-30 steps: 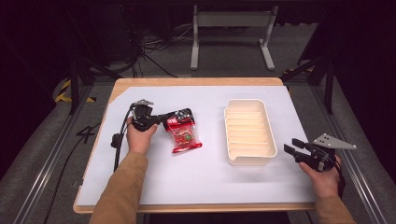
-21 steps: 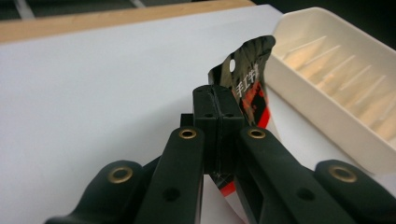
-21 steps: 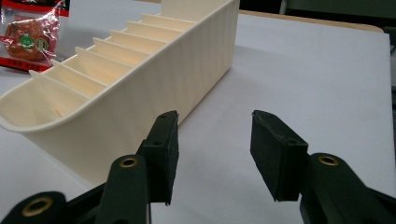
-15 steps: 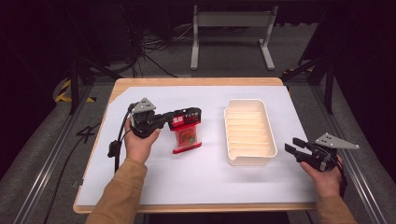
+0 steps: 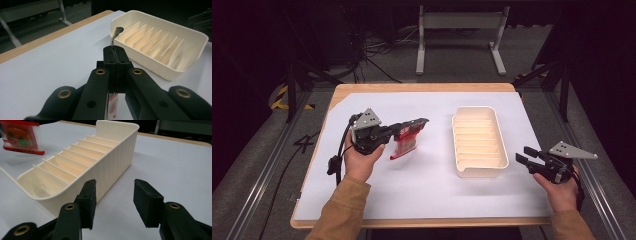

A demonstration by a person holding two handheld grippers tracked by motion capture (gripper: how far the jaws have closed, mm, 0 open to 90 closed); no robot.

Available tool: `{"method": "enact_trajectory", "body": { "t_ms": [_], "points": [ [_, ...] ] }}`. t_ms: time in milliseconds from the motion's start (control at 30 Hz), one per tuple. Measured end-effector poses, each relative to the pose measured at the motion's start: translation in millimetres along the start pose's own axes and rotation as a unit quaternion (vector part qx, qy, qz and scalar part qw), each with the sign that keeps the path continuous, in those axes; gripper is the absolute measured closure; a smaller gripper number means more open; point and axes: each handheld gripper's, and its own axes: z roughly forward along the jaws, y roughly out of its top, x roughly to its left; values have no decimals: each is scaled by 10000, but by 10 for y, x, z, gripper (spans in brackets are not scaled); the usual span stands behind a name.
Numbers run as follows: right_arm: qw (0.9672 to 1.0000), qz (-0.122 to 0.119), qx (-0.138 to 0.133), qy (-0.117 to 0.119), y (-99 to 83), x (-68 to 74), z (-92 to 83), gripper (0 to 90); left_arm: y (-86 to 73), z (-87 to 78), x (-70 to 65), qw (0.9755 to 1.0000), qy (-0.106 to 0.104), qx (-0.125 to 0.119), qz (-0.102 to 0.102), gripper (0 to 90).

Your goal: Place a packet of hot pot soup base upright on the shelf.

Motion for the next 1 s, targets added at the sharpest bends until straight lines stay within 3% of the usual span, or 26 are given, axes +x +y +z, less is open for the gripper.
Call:
{"method": "enact_trajectory", "body": {
  "t_ms": [167,367,400,500,667,867,900,1000],
  "points": [
    [9997,-212,2,128,130,156,2,553,58,-113,-40,9998,-149,-165,-22,900],
    [9980,-480,-71,393,310,358,44,561,128,-168,-142,9992,-276,-181,211,900],
    [9961,-673,-74,570,440,479,80,560,165,-179,-215,9989,-326,-120,310,900],
    [9940,-825,-2,721,535,561,126,560,197,-192,-269,9983,-399,-97,421,900],
    [9841,-1275,217,1220,841,809,311,563,240,-241,-350,9969,-602,-132,481,900],
    [9748,-1543,307,1581,1069,1002,482,571,255,-280,-372,9962,-667,-260,503,900],
    [9748,-1543,307,1581,1069,1002,482,571,255,-280,-372,9962,-667,-260,503,900],
    [9707,-1601,317,1763,1190,1077,580,571,259,-289,-378,9959,-696,-316,493,900]
  ]
}}
